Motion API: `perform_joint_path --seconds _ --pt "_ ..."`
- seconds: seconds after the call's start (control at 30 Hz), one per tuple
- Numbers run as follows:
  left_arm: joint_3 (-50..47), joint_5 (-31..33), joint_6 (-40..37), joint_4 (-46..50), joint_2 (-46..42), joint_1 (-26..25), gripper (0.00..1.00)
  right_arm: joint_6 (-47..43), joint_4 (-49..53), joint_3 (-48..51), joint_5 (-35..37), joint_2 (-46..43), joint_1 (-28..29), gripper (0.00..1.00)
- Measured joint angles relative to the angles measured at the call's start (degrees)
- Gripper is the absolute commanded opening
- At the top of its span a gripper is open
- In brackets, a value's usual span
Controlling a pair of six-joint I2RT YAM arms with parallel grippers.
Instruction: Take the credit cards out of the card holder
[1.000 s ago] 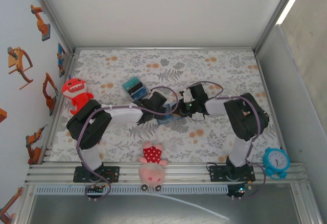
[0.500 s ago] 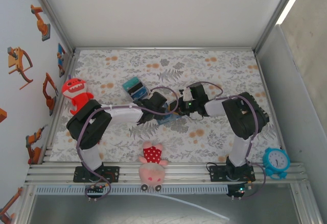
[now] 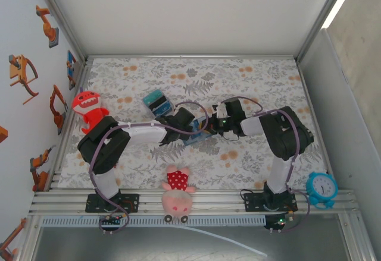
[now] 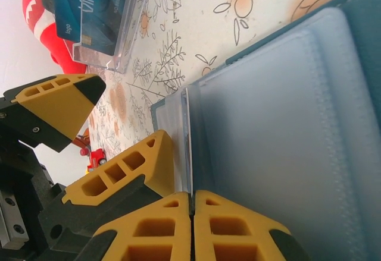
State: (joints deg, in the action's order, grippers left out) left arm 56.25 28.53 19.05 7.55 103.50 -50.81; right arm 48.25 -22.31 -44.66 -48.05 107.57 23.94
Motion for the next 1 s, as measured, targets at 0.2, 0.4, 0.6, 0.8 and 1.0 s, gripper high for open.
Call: perform_joint_path --seconds 0.2,0.4,0.6,0.8,1.0 --pt "0.0 0.4 0.0 0.2 0.0 -0.1 0.97 0.0 -0.7 0.7 -0.4 -0.3 -0.2 0.02" --pt "0.0 0.6 0.0 0.4 0.0 -0.2 0.97 -0.1 -0.7 1.7 -0.4 -2.2 -2.3 0.0" --pt "0.0 0.6 -0.3 1.3 -0.5 -0.2 0.97 -3.3 4.3 1.8 1.6 -5.4 -3.6 0.0" --pt "0.0 0.3 -0.4 3.0 -3.9 -0.2 0.97 -9.4 14.3 0.9 6.4 -10.7 -3.6 0.0" --pt "0.0 0.1 -0.4 3.2 -10.3 -0.2 0.97 -13.4 19.1 0.7 9.2 -16.1 -3.6 0.0"
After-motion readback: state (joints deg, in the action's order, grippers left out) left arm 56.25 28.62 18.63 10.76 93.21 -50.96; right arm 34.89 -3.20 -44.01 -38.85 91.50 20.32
